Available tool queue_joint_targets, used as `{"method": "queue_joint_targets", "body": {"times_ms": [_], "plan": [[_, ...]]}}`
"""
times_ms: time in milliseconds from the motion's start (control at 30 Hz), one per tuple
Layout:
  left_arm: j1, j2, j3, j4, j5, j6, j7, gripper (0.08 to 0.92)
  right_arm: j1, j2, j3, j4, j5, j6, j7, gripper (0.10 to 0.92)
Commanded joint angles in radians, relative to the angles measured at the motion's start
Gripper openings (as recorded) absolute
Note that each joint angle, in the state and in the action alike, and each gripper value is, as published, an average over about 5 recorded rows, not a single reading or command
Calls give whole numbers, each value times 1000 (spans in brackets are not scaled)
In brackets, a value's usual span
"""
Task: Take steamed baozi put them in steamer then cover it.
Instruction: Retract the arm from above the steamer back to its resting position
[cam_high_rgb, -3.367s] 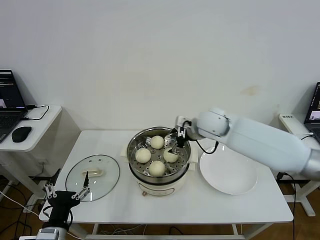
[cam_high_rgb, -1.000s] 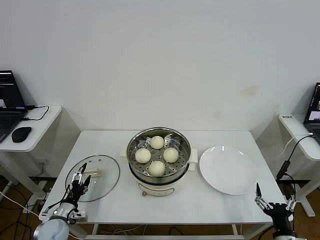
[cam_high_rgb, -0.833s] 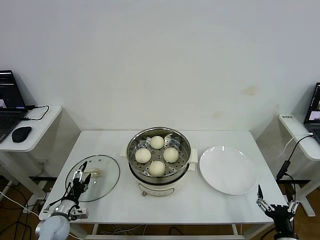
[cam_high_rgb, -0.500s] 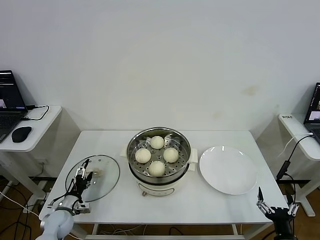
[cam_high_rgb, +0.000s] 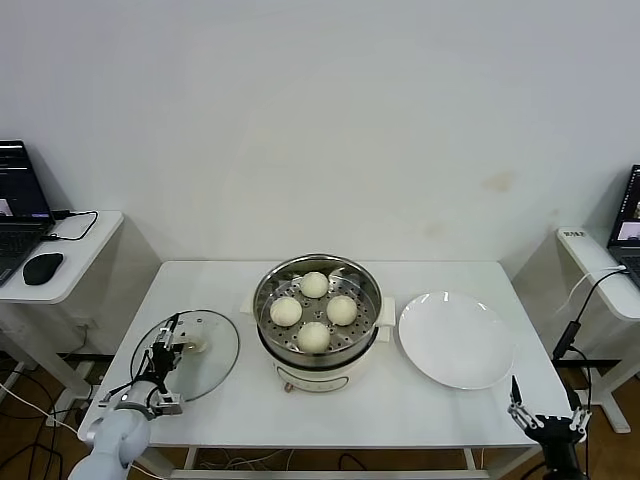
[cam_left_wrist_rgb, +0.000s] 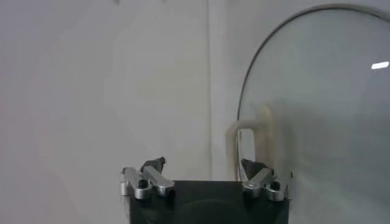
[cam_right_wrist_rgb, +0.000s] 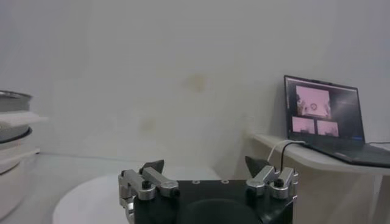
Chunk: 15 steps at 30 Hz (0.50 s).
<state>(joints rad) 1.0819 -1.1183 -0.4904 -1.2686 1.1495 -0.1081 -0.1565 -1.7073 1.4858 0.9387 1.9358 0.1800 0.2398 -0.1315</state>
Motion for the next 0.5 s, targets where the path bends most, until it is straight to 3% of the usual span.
{"method": "queue_joint_targets", "body": {"times_ms": [33,500], "plan": [[-19,-4,2,40,-3,0,-1,588,-1,0,-1,1,0,0,-1,823],[-6,-23,-25,66,-21,-36,-69,183,2,-2,-22,1,-6,0,-4,823]]}}
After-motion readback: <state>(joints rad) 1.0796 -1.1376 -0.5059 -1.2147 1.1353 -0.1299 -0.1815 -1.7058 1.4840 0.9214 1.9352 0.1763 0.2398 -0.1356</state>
